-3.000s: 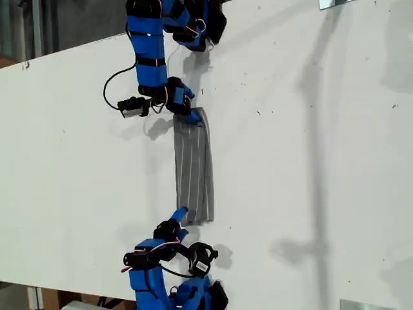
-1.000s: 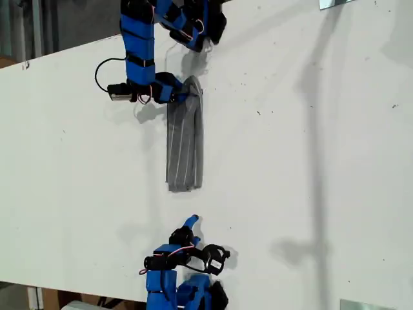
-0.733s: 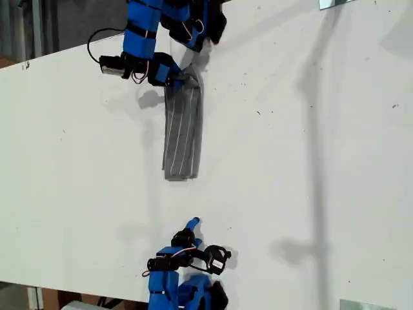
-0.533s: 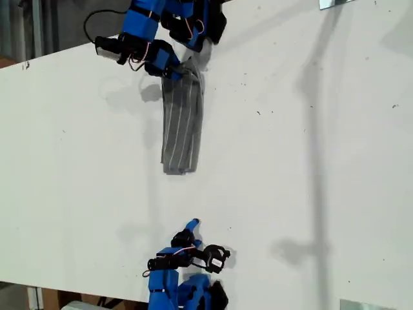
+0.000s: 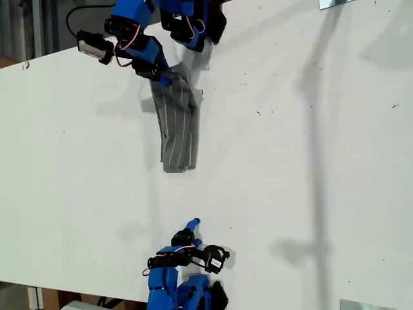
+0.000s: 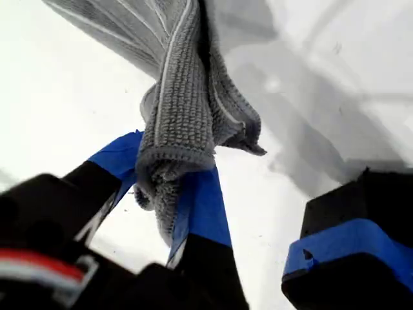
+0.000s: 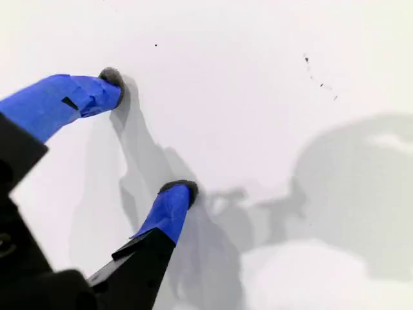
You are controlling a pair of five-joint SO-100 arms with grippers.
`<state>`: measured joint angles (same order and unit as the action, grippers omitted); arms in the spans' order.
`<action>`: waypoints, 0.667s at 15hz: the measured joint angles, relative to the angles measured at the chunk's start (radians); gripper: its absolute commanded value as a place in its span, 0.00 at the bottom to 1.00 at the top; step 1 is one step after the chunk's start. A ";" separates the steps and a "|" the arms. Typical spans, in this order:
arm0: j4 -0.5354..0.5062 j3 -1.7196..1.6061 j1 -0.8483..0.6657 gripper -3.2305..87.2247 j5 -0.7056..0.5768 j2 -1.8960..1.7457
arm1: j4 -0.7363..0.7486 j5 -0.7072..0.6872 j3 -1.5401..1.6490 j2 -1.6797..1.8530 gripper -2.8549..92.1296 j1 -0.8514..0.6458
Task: Grasp corners of a square towel and fold twice.
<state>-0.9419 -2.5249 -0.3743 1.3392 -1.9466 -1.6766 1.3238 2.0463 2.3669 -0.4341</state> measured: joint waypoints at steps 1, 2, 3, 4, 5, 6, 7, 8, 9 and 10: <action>0.000 0.000 0.000 0.36 0.000 0.000 | 0.012 -0.037 -0.051 -0.055 0.03 -0.006; 0.000 0.000 0.000 0.36 0.000 0.000 | 0.032 -0.071 -0.092 -0.101 0.03 -0.006; 0.000 0.000 0.000 0.36 0.000 0.000 | 0.052 -0.115 -0.144 -0.170 0.03 -0.006; 0.000 0.000 0.000 0.36 0.000 0.000 | 0.064 -0.173 -0.207 -0.256 0.03 0.003; 0.000 0.000 0.000 0.36 0.000 0.000 | 0.064 -0.221 -0.298 -0.367 0.03 0.026; 0.000 0.000 0.000 0.36 0.000 0.000 | 0.064 -0.267 -0.399 -0.502 0.03 0.057; 0.000 0.000 0.000 0.36 0.000 0.002 | 0.057 -0.304 -0.505 -0.634 0.03 0.084; 0.000 0.000 0.000 0.36 0.000 0.002 | 0.051 -0.325 -0.609 -0.747 0.03 0.103; 0.000 0.000 0.000 0.36 0.000 0.002 | 0.049 -0.342 -0.696 -0.841 0.03 0.112; 0.000 0.000 0.000 0.36 0.000 0.002 | 0.049 -0.351 -0.753 -0.900 0.03 0.115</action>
<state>-0.9419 -2.5249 -0.3743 1.3392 -1.9451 -1.6276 0.9725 1.2931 1.4665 -0.3191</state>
